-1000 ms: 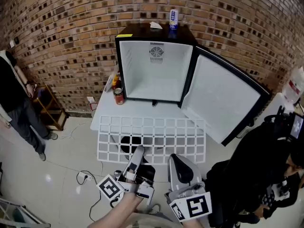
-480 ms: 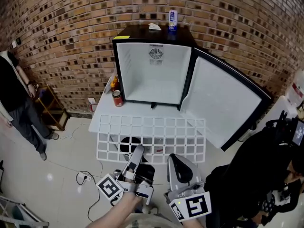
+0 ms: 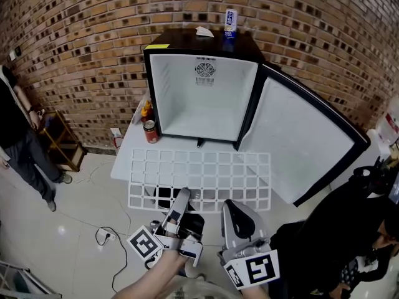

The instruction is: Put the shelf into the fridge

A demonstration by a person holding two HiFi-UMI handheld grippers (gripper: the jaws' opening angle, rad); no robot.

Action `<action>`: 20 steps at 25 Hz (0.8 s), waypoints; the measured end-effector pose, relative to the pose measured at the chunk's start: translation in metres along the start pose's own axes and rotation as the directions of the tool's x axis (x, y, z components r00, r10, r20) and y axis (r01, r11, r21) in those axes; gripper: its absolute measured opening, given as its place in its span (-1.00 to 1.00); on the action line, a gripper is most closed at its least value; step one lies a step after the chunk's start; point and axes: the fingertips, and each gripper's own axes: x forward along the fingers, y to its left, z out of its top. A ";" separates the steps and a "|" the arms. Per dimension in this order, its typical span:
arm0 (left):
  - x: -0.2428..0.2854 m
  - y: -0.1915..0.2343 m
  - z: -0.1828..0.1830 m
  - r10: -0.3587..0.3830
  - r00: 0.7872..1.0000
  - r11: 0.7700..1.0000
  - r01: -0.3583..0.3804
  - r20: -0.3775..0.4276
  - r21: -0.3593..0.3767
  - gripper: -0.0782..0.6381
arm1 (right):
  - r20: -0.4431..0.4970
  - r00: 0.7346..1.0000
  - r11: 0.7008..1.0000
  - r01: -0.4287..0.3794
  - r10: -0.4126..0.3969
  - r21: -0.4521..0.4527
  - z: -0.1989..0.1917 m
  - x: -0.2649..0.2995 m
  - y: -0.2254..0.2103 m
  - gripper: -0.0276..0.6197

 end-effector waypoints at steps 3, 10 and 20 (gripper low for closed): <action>0.014 0.009 0.009 -0.008 1.000 1.000 0.008 -0.011 0.001 -0.73 | -0.009 1.000 1.000 0.004 -0.004 0.001 -0.005 0.018 -0.007 -0.91; 0.049 0.036 0.035 0.009 1.000 1.000 -0.010 -0.011 -0.029 -0.73 | -0.034 0.999 1.000 0.007 -0.007 -0.016 -0.015 0.063 -0.025 -0.91; 0.105 0.067 0.076 0.028 0.998 0.997 -0.032 -0.063 -0.068 -0.73 | -0.048 0.996 0.998 0.069 -0.069 0.002 -0.016 0.136 -0.044 -0.91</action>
